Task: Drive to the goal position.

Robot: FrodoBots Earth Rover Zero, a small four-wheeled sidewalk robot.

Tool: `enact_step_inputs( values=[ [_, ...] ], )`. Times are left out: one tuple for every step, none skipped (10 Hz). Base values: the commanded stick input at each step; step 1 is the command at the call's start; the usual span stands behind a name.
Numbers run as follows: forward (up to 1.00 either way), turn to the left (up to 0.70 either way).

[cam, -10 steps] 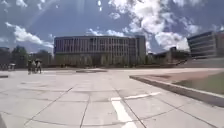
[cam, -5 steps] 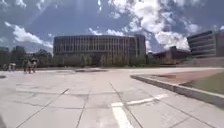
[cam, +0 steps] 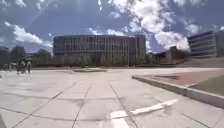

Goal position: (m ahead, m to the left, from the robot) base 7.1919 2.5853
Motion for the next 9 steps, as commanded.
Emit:
enact_step_inputs(
  values=[
    [0.70,0.00],
    [0.70,0.00],
    [0.70,0.00],
    [0.70,0.00],
    [0.70,0.00],
    [0.70,0.00],
    [0.70,0.00],
    [0.70,0.00],
    [0.70,0.00]
  ],
)
